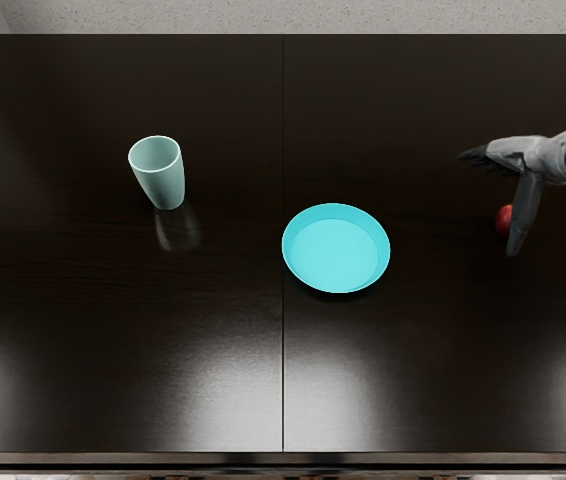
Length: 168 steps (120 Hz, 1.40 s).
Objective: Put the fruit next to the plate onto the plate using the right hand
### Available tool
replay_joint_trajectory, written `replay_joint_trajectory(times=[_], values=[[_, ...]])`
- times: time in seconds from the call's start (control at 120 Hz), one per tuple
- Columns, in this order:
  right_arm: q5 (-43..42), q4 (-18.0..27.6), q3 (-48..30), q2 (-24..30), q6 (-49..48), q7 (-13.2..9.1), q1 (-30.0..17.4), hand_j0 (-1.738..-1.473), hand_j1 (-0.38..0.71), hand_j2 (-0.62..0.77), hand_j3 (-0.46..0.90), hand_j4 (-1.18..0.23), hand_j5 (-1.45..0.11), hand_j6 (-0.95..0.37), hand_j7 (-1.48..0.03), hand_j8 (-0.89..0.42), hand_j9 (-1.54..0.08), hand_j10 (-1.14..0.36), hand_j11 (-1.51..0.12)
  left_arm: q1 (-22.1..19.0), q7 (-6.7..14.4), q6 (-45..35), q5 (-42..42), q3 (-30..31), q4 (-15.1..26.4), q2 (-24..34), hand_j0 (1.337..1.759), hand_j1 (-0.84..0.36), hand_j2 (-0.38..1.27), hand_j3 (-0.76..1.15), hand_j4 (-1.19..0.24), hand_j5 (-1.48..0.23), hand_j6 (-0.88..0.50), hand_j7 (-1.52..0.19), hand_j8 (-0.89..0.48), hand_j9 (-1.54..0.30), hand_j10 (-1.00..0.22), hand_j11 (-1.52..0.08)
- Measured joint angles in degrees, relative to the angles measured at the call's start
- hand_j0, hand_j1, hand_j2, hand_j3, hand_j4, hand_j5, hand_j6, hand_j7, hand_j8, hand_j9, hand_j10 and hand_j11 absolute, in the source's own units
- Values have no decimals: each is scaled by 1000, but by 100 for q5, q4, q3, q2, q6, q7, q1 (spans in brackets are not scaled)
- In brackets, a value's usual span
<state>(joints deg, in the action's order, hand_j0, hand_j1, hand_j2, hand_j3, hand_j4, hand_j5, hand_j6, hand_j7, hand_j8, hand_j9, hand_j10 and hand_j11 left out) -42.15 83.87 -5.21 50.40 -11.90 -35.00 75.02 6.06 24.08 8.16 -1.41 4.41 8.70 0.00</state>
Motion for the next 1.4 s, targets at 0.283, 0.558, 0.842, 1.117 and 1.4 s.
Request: replay_joint_trajectory(times=[0.283, 0.558, 0.842, 1.117, 1.4], values=[[-1140, 167, 33, -35, 1283, 0, -558, -1658, -343, 0, 0, -12, -9, -14, -8, -12, -9, -11, -9, 9, 0, -2, 0, -6, 6, 0, 1658, 339, 2, 0, -9, -11, -9, -11, -9, -11, -9, -11], [-1589, 54, 47, -39, 2013, 0, -1007, -1658, -236, -17, 0, -103, -126, -106, -125, -104, -126, -102, -126, 9, 0, -2, 0, -14, 21, 0, 1658, 339, 2, 0, -9, -11, -9, -11, -9, -11, -9, -11], [-1831, -185, 52, -61, 2287, 0, -1330, -1658, -90, -40, 0, -226, -286, -229, -284, -227, -285, -225, -285, -22, 0, -6, 0, -22, 33, 0, 1658, 339, 2, 0, -9, -11, -9, -11, -9, -11, -9, -11], [-2128, -284, 46, -117, 2614, 0, -1576, -1658, -63, -43, 0, -249, -315, -252, -314, -250, -315, -248, -315, -35, 0, -5, 0, -22, 48, 0, 1658, 339, 2, 0, -9, -11, -9, -11, -9, -11, -9, -11], [-2380, -677, 57, -584, 3129, 0, -1744, -1658, -57, -44, 0, -253, -321, -255, -320, -254, -321, -252, -321, 0, 0, -6, 0, -5, 58, 0, 1658, 339, 2, 0, -9, -11, -9, -11, -9, -11, -9, -11]])
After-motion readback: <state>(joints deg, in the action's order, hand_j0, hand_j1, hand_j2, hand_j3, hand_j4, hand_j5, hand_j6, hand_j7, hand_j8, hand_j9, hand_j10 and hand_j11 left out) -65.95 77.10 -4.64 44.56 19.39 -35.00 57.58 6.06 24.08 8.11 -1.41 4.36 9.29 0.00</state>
